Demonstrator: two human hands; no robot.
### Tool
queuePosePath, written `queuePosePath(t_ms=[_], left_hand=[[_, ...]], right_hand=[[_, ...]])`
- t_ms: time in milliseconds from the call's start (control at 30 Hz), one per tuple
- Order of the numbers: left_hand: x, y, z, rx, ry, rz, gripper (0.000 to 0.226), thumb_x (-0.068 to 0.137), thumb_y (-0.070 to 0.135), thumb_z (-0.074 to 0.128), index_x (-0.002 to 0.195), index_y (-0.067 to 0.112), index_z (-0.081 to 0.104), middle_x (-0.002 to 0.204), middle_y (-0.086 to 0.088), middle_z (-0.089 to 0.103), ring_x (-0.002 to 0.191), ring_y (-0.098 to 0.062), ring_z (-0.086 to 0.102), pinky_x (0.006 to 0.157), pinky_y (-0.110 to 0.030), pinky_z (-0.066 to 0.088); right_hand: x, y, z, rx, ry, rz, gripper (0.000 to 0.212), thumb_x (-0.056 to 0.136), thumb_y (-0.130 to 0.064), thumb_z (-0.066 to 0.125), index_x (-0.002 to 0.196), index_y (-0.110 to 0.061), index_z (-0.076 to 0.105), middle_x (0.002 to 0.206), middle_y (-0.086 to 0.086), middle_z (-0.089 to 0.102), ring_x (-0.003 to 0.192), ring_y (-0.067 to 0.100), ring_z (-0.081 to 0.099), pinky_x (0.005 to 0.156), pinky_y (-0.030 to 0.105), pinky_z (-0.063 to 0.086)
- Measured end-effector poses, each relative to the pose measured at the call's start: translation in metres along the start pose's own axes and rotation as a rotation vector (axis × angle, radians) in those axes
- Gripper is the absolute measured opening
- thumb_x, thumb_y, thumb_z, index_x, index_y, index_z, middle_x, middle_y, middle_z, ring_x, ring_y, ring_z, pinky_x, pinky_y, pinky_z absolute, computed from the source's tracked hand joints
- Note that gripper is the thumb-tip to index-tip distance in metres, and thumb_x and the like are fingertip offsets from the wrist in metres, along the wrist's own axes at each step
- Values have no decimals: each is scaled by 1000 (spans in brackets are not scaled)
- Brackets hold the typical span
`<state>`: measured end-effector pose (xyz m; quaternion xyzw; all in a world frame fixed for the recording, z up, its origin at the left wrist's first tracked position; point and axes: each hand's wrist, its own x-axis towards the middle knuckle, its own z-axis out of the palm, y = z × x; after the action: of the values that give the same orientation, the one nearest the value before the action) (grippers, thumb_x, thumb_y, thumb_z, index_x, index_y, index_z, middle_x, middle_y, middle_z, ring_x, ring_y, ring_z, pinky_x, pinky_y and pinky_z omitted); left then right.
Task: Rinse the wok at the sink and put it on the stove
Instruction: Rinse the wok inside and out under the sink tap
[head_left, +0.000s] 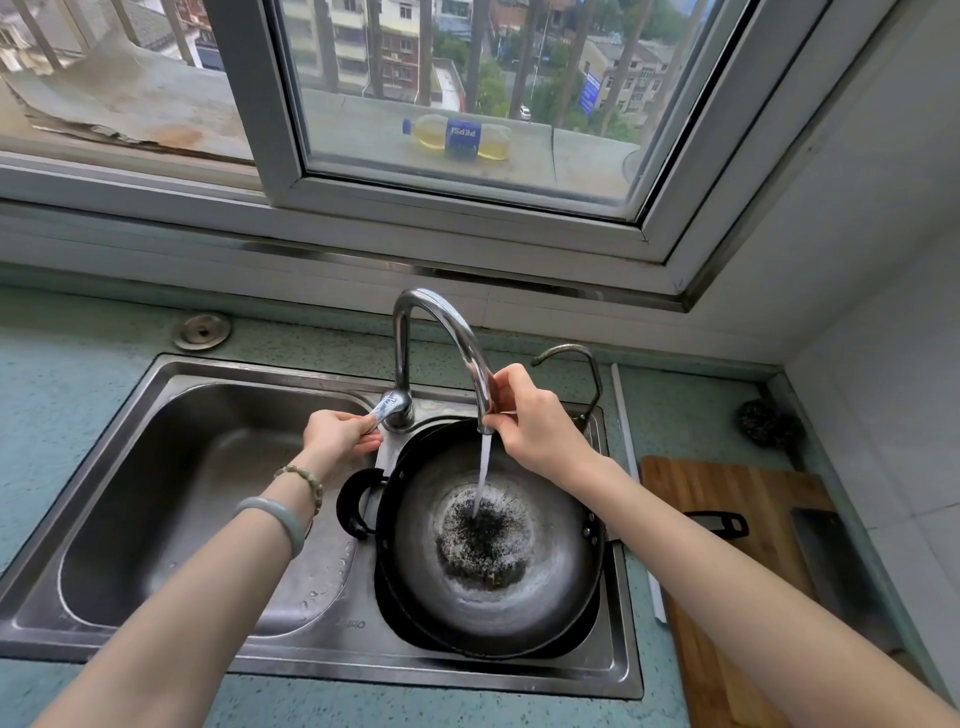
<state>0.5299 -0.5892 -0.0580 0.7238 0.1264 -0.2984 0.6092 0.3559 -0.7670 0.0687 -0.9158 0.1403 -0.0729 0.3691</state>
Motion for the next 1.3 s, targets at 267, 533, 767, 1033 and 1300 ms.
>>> queuePosePath(t_ms=[267,533,767,1033,1300], left_hand=[[-3,-18,-21,34,-18,57,27,97,23,52,107,-2,56,86,-11,59,86,-25,59,78,-33,51],[-14,-72,-51,518,-44,-27,38,93,25,58,116,-6,62,92,-23,63,85,-35,63,69,-34,44],[-9,-96,-47,405,-113,-114,17,95,19,53,101,5,60,86,-12,53,78,-21,48,61,-25,35],[-8,-101,-39,346,-17,-103,14,95,9,50,92,-4,57,82,-18,60,78,-30,58,73,-38,50],[-27,-89,-35,352,25,-100,17,95,4,50,82,-6,56,65,-13,53,53,-24,49,34,-16,43]], right_hand=[[-17,44,33,273,-207,242,21,84,-3,63,96,-20,61,100,2,68,94,14,65,91,32,53],[-17,80,51,41,-204,321,12,84,-17,60,89,-20,71,87,-1,72,85,16,66,82,33,53],[-70,157,-7,-817,-473,458,46,78,-19,59,123,-15,48,124,11,49,120,31,46,94,39,43],[-86,191,-18,-980,-532,396,37,82,-10,54,119,-11,50,126,11,54,120,28,48,97,38,42],[-90,190,-37,-830,-529,395,22,77,-10,54,96,-18,47,114,8,61,109,30,58,83,33,43]])
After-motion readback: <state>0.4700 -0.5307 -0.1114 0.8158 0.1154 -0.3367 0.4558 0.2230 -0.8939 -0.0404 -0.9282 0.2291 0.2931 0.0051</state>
